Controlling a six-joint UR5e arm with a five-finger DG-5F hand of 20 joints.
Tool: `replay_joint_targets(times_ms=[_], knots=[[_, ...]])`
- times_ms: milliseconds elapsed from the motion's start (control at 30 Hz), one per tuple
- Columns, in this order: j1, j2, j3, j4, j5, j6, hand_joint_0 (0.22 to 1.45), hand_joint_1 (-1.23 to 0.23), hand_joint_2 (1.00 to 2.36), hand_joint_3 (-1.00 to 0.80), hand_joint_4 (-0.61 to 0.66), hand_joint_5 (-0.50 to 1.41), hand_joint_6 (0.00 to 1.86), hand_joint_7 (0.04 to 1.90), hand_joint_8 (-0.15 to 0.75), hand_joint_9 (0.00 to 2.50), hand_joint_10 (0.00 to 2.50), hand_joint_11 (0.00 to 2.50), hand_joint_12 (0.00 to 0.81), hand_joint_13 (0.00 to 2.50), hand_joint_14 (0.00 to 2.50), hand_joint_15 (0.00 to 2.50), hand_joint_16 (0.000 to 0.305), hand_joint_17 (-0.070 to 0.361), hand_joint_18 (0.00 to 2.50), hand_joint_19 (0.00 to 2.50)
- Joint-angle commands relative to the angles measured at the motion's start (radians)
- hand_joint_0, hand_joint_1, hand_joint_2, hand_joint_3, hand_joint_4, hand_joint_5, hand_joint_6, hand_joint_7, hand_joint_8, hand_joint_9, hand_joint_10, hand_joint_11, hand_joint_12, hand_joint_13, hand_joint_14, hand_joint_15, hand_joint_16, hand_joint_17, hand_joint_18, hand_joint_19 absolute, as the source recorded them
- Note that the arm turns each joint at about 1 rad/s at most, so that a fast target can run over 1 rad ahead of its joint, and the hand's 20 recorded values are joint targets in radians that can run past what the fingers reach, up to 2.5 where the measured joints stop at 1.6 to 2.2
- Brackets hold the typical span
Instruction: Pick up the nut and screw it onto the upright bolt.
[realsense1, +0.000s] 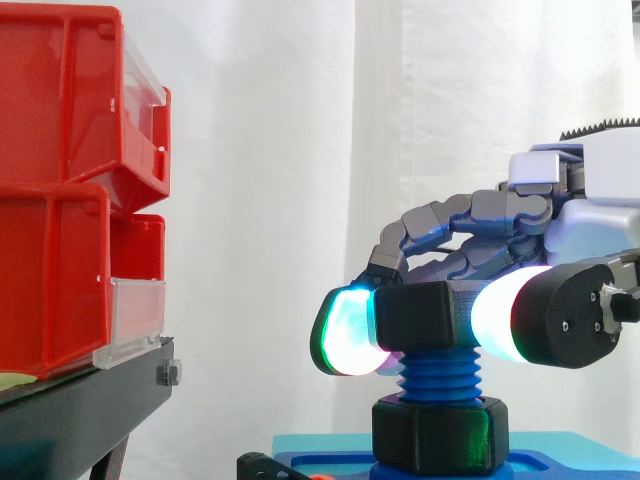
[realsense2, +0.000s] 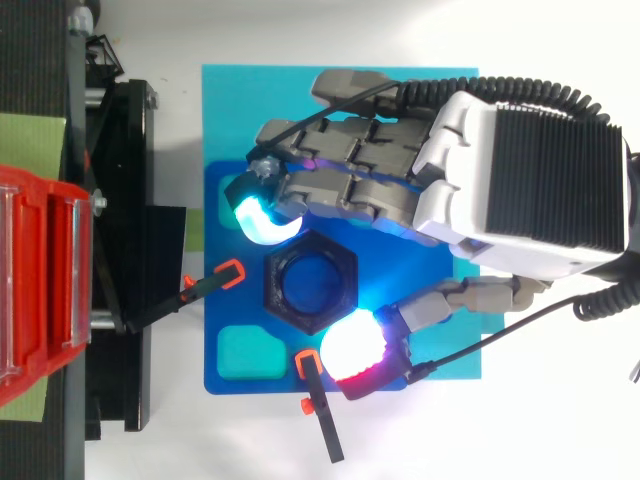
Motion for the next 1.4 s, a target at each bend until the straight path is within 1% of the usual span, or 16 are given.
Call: replay_joint_targets(times_ms=[0,267,433,467,567,600,667,767,800,867,900,1067,1133,1233,1333,1367], knots=[[-0.001,0.000,0.000,0.001,0.000,0.000,0.41,-0.57,1.00,-0.50,0.16,-0.22,0.50,0.71,0.258,0.49,0.00,0.00,0.295,0.56,0.00,0.00,0.039,0.088,0.47,0.03],[-0.007,0.000,0.002,0.001,-0.016,0.000,0.39,-0.54,1.00,-0.50,0.12,-0.23,0.50,0.62,0.255,0.44,0.00,0.00,0.308,0.49,0.00,0.00,0.041,0.092,0.38,0.01],[-0.009,0.000,0.002,0.003,-0.016,0.000,0.38,-0.44,1.00,-0.50,0.09,-0.23,0.50,0.58,0.235,0.39,0.00,0.00,0.316,0.38,0.00,0.00,0.041,0.093,0.22,0.00],[-0.012,0.001,0.005,0.004,-0.019,0.000,0.38,-0.43,1.00,-0.50,0.09,-0.23,0.50,0.58,0.236,0.39,0.00,0.00,0.316,0.37,0.00,0.00,0.042,0.094,0.21,0.00],[-0.012,0.000,0.008,0.003,-0.025,0.000,0.38,-0.39,1.00,-0.50,0.08,-0.23,0.50,0.57,0.232,0.37,0.00,0.00,0.320,0.34,0.00,0.00,0.042,0.095,0.17,0.00],[-0.014,0.000,0.015,0.001,-0.031,0.000,0.38,-0.37,1.00,-0.50,0.08,-0.23,0.50,0.57,0.231,0.36,0.00,0.00,0.323,0.33,0.00,0.00,0.042,0.095,0.15,0.00],[-0.014,0.000,0.017,0.003,-0.033,0.000,0.37,-0.36,1.00,-0.50,0.08,-0.23,0.50,0.56,0.229,0.34,0.00,0.00,0.326,0.33,0.00,0.00,0.043,0.096,0.14,0.00],[-0.014,0.000,0.032,-0.004,-0.034,0.000,0.37,-0.31,1.00,-0.50,0.06,-0.24,0.50,0.56,0.223,0.31,0.00,0.00,0.329,0.27,0.00,0.00,0.043,0.097,0.09,0.00],[-0.014,0.000,0.034,-0.002,-0.034,0.000,0.37,-0.22,1.00,-0.50,0.06,-0.24,0.50,0.55,0.214,0.29,0.00,0.00,0.338,0.24,0.00,0.00,0.046,0.103,0.00,0.00],[-0.014,0.000,0.034,-0.001,-0.034,0.000,0.37,-0.19,1.00,-0.50,0.05,-0.24,0.50,0.54,0.209,0.27,0.00,0.00,0.341,0.20,0.00,0.00,0.047,0.105,0.00,0.00],[-0.014,0.001,0.034,0.001,-0.034,0.000,0.36,-0.12,1.00,-0.50,0.04,-0.24,0.50,0.53,0.196,0.19,0.00,0.00,0.354,0.13,0.00,0.00,0.049,0.109,0.00,0.00],[-0.012,0.000,0.034,0.003,-0.034,0.000,0.37,-0.03,1.00,-0.50,0.03,-0.24,0.50,0.52,0.175,0.11,0.00,0.00,0.351,0.03,0.00,0.00,0.049,0.110,0.00,0.00],[-0.009,0.000,0.035,0.003,-0.034,0.000,0.39,0.06,1.00,-0.50,0.02,-0.25,0.50,0.52,0.161,0.06,0.00,0.00,0.344,0.00,0.00,0.00,0.048,0.107,0.00,0.00],[-0.007,0.000,0.034,0.001,-0.033,0.000,0.40,0.12,1.00,-0.50,0.02,-0.25,0.50,0.53,0.151,0.03,0.00,0.00,0.339,0.00,0.00,0.00,0.047,0.105,0.00,0.00],[-0.004,0.000,0.035,0.001,-0.026,0.000,0.41,0.12,1.00,-0.50,0.04,-0.24,0.50,0.54,0.150,0.02,0.00,0.00,0.335,0.00,0.00,0.00,0.046,0.102,0.00,0.00],[-0.001,0.001,0.034,0.001,-0.031,0.000,0.41,0.12,1.00,-0.50,0.04,-0.24,0.50,0.54,0.152,0.03,0.00,0.00,0.334,0.00,0.00,0.00,0.045,0.101,0.00,0.00]])
